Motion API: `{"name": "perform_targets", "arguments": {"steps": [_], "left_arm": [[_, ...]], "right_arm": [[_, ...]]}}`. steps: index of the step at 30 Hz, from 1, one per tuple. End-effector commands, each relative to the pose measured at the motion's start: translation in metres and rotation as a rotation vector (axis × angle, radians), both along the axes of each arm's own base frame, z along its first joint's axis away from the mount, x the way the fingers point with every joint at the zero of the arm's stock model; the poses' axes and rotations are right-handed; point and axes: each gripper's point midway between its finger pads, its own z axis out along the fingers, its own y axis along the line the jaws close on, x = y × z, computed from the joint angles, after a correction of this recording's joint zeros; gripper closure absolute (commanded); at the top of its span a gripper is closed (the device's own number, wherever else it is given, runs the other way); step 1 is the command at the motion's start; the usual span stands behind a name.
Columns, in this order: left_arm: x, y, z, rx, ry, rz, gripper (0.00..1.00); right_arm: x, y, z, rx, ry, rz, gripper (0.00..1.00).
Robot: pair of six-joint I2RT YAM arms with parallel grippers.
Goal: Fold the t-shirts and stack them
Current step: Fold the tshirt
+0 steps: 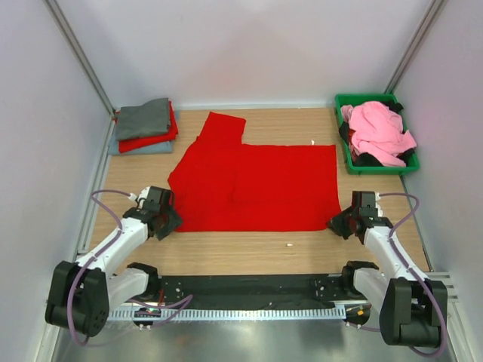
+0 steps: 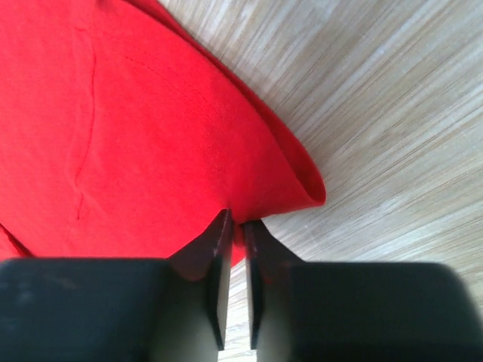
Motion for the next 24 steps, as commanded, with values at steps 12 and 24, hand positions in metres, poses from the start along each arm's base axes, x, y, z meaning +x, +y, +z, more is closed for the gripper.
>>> {"name": "perform_targets", "arguments": {"steps": [12, 24], "left_arm": [[0.020, 0.009, 0.020, 0.058, -0.105, 0.010, 1.00], [-0.014, -0.012, 0.038, -0.124, -0.108, 0.033, 1.00]], "right_arm": [[-0.007, -0.003, 0.002, -0.012, 0.013, -0.023, 0.99], [-0.026, -0.006, 0.031, -0.014, -0.012, -0.079, 0.99]]}}
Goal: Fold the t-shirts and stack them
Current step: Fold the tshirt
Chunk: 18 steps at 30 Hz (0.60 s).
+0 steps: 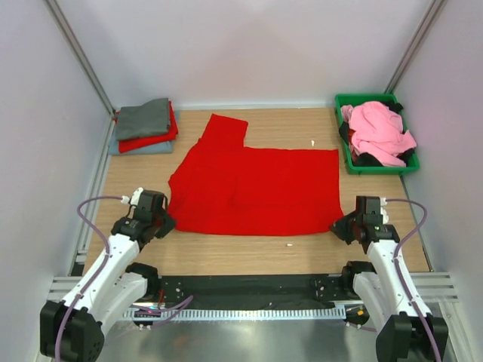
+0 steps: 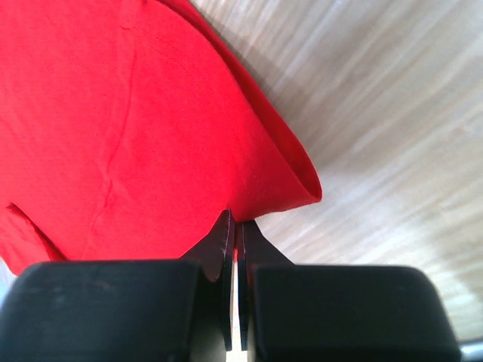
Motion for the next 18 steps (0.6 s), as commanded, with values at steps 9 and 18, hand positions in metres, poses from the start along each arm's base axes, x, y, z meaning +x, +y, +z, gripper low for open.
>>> {"name": "perform_targets", "arguments": {"steps": [9, 18], "left_arm": [[-0.033, -0.028, 0.049, -0.173, -0.049, -0.028, 0.37], [0.062, -0.032, 0.181, 0.076, -0.408, -0.253, 0.07]], "right_arm": [[-0.024, -0.008, 0.035, -0.029, -0.033, -0.067, 0.19], [0.014, 0.010, 0.108, -0.026, -0.308, 0.127, 0.01]]}}
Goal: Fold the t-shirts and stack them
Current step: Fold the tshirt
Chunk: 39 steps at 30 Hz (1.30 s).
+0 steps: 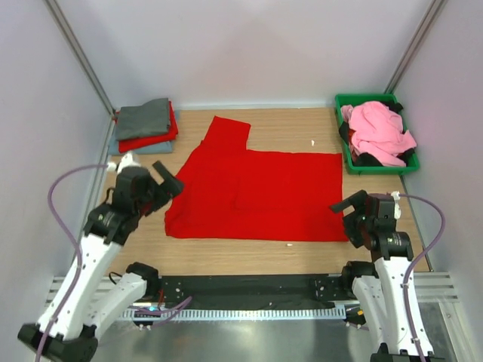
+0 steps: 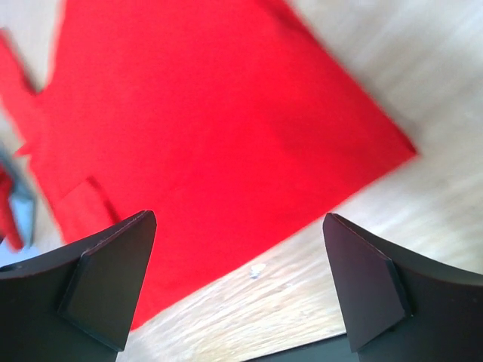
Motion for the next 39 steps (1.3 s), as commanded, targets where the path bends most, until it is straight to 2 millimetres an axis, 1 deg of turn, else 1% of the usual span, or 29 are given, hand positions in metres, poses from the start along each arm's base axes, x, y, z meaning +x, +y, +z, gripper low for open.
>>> {"name": "perform_targets", "arguments": {"steps": [1, 2, 3, 4, 5, 6, 7, 8, 9, 11, 12, 13, 14, 15, 16, 17, 18, 19, 20, 21, 22, 24, 25, 26, 28, 31, 35, 36, 39], "left_arm": [[0.071, -0.020, 0.025, 0.148, -0.103, -0.139, 0.06], [0.095, -0.029, 0.032, 0.164, -0.140, -0.168, 0.06], [0.117, -0.038, 0.054, 0.170, -0.187, -0.191, 0.06], [0.134, -0.043, 0.056, 0.197, -0.191, -0.220, 0.06], [0.167, -0.049, 0.025, 0.220, -0.106, -0.236, 0.07], [0.191, -0.062, 0.054, 0.192, -0.169, -0.273, 0.07], [0.212, -0.067, 0.049, 0.199, -0.161, -0.296, 0.09], [0.240, -0.072, 0.015, 0.205, -0.091, -0.316, 0.10], [0.270, -0.079, 0.038, 0.203, -0.155, -0.315, 0.11], [0.300, -0.092, 0.033, 0.176, -0.155, -0.386, 0.12], [0.335, -0.100, 0.021, 0.173, -0.159, -0.399, 0.12], [0.349, -0.103, 0.017, 0.174, -0.162, -0.410, 0.12], [0.361, -0.099, 0.000, 0.184, -0.118, -0.409, 0.12], [0.389, -0.103, -0.006, 0.181, -0.142, -0.401, 0.12], [0.401, -0.100, -0.019, 0.168, -0.132, -0.404, 0.12], [0.410, -0.101, -0.025, 0.151, -0.133, -0.402, 0.12], [0.424, -0.103, -0.038, 0.137, -0.147, -0.395, 0.11], [0.437, -0.100, -0.035, 0.124, -0.198, -0.384, 0.10], [0.441, -0.098, -0.056, 0.111, -0.176, -0.364, 0.10], [0.446, -0.095, -0.064, 0.108, -0.181, -0.350, 0.10], [0.454, -0.091, -0.067, 0.106, -0.206, -0.332, 0.10], [0.460, -0.092, -0.074, 0.081, -0.215, -0.323, 0.10], [0.463, -0.093, -0.096, 0.072, -0.191, -0.328, 0.10], [0.468, -0.096, -0.088, 0.059, -0.218, -0.332, 0.10], [0.472, -0.098, -0.100, 0.039, -0.217, -0.320, 0.09], [0.472, -0.102, -0.116, 0.005, -0.196, -0.312, 0.10], [0.470, -0.106, -0.128, -0.035, -0.166, -0.298, 0.13], [0.469, -0.109, -0.130, -0.040, -0.163, -0.300, 0.15], [0.467, -0.114, -0.142, -0.060, -0.140, -0.295, 0.18]], "right_arm": [[0.030, 0.019, 0.049, 0.010, -0.196, 0.170, 0.01], [0.033, 0.022, 0.049, 0.016, -0.184, 0.196, 0.01], [0.036, 0.023, 0.054, 0.012, -0.187, 0.219, 0.01], [0.037, 0.023, 0.054, -0.008, -0.176, 0.255, 0.01], [0.038, 0.023, 0.048, -0.018, -0.132, 0.277, 0.01], [0.038, 0.023, 0.052, -0.028, -0.125, 0.299, 0.01], [0.037, 0.025, 0.053, -0.039, -0.127, 0.343, 0.01], [0.037, 0.025, 0.053, -0.045, -0.124, 0.353, 0.01], [0.037, 0.026, 0.055, -0.046, -0.130, 0.360, 0.01], [0.036, 0.031, 0.060, -0.042, -0.165, 0.396, 0.01], [0.035, 0.031, 0.065, -0.046, -0.191, 0.398, 0.01], [0.034, 0.032, 0.067, -0.048, -0.200, 0.402, 0.01], [0.033, 0.033, 0.068, -0.052, -0.209, 0.416, 0.01], [0.031, 0.033, 0.069, -0.056, -0.214, 0.421, 0.01], [0.031, 0.032, 0.069, -0.062, -0.212, 0.421, 0.01], [0.029, 0.034, 0.068, -0.063, -0.207, 0.433, 0.01], [0.029, 0.034, 0.066, -0.062, -0.202, 0.437, 0.01], [0.028, 0.034, 0.064, -0.061, -0.193, 0.443, 0.01], [0.028, 0.034, 0.063, -0.060, -0.189, 0.446, 0.01], [0.028, 0.034, 0.063, -0.062, -0.190, 0.450, 0.01], [0.028, 0.034, 0.062, -0.064, -0.188, 0.451, 0.01], [0.028, 0.035, 0.060, -0.056, -0.187, 0.453, 0.01], [0.028, 0.036, 0.060, -0.052, -0.189, 0.454, 0.01], [0.029, 0.037, 0.059, -0.051, -0.196, 0.457, 0.01], [0.030, 0.037, 0.059, -0.045, -0.199, 0.455, 0.01], [0.031, 0.038, 0.056, -0.041, -0.194, 0.459, 0.01], [0.032, 0.037, 0.052, -0.045, -0.186, 0.458, 0.01], [0.033, 0.037, 0.051, -0.044, -0.181, 0.458, 0.01], [0.033, 0.037, 0.049, -0.043, -0.178, 0.461, 0.01]]}}
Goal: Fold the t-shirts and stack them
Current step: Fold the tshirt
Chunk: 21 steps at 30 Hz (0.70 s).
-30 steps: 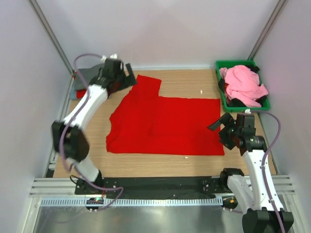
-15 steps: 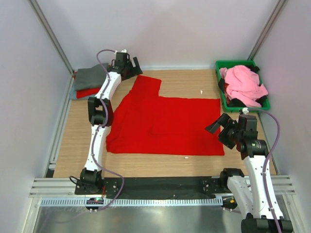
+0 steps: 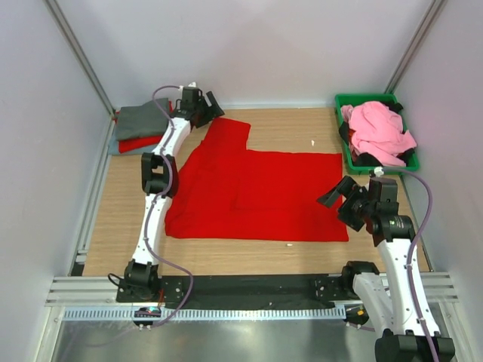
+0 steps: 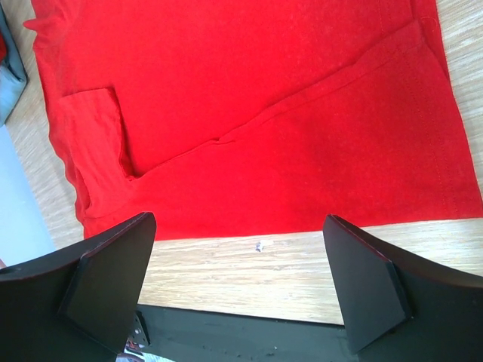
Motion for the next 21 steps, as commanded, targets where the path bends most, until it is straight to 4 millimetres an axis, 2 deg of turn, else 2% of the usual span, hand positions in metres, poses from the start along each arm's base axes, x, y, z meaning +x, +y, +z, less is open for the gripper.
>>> {"name": "perform_targets", "arguments": {"steps": [1, 5, 8, 13, 14, 16, 19, 20, 21], "left_arm": [[0.003, -0.019, 0.004, -0.065, -0.021, -0.015, 0.19], [-0.002, -0.031, -0.006, -0.079, 0.004, -0.023, 0.27], [-0.003, -0.034, -0.008, -0.078, 0.009, -0.009, 0.40], [-0.002, -0.035, -0.010, -0.080, 0.007, 0.000, 0.51], [-0.002, -0.034, -0.012, -0.078, 0.008, 0.003, 0.57], [-0.002, -0.034, -0.014, -0.076, 0.009, 0.002, 0.64], [-0.001, -0.034, -0.015, -0.077, 0.006, 0.002, 0.82], [-0.001, -0.034, -0.014, -0.077, 0.005, 0.002, 0.94], [-0.001, -0.034, -0.014, -0.078, 0.002, 0.004, 0.98]], "right_arm": [[0.005, 0.001, 0.003, -0.008, -0.036, 0.027, 0.01], [0.005, 0.001, 0.002, -0.013, -0.033, 0.030, 0.01], [0.003, 0.001, 0.002, -0.016, -0.031, 0.033, 0.00], [0.005, 0.001, 0.001, -0.014, -0.032, 0.037, 0.00], [0.005, 0.002, 0.001, -0.013, -0.029, 0.038, 0.00], [0.005, 0.002, 0.000, -0.010, -0.026, 0.040, 0.00], [0.006, 0.002, -0.001, -0.012, -0.023, 0.042, 0.00], [0.006, 0.002, -0.002, -0.013, -0.022, 0.045, 0.00], [0.007, 0.002, -0.002, -0.013, -0.020, 0.041, 0.00]]}}
